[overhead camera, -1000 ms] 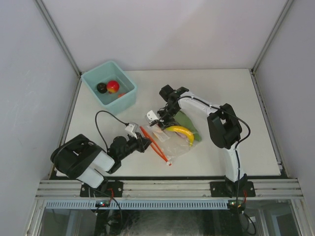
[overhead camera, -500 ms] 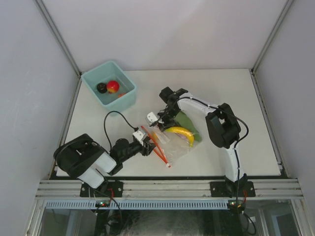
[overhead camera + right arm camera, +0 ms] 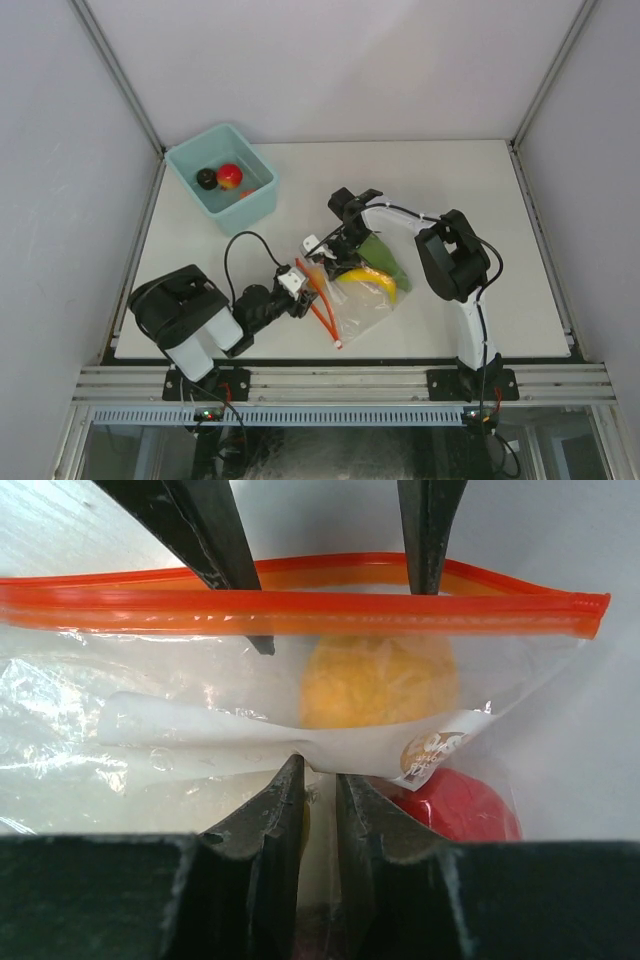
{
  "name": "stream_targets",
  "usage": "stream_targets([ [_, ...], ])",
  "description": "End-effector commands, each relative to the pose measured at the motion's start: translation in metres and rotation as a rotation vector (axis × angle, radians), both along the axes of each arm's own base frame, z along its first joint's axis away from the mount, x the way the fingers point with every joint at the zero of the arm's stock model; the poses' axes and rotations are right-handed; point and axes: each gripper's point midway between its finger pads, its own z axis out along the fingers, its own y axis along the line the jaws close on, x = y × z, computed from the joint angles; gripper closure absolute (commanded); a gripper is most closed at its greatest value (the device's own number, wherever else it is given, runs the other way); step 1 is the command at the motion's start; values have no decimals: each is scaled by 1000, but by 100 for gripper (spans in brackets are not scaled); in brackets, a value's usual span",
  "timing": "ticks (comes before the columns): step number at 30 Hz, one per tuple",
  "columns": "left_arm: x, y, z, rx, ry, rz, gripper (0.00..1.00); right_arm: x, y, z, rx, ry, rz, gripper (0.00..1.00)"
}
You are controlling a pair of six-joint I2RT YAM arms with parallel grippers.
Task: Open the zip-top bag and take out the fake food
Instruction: Pick up the fake fruit from the zipper food storage bag.
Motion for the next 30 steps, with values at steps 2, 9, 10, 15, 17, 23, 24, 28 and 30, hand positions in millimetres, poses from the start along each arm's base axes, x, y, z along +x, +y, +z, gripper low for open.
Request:
stream_targets([
  [2,10,-14,19,-23,-89,-28,37,-11,22,34,116,30,4,81],
  [9,17,-23,28,-26,-131,-46,30,-8,21,30,113,53,-18,81],
  [10,19,-24,29,-21,-141,-46,29,-7,21,31,116,59,-24,81],
  [15,28,-31,27,-9,-156,-45,32,0,22,37,134,72,-59,80],
  [17,29,-32,25,-9,-148,-45,40,5,21,42,140,69,-77,80],
  [23,28,-30,19,-3,-132,-40,44,31,-1,60,159,31,-134,78],
  [24,28,-29,18,1,-130,-42,44,33,-3,63,165,25,-137,77],
  [28,26,-31,17,4,-131,-63,44,37,-3,71,193,13,-147,76],
  [30,24,-33,17,3,-132,-83,44,37,2,70,200,5,-156,74],
])
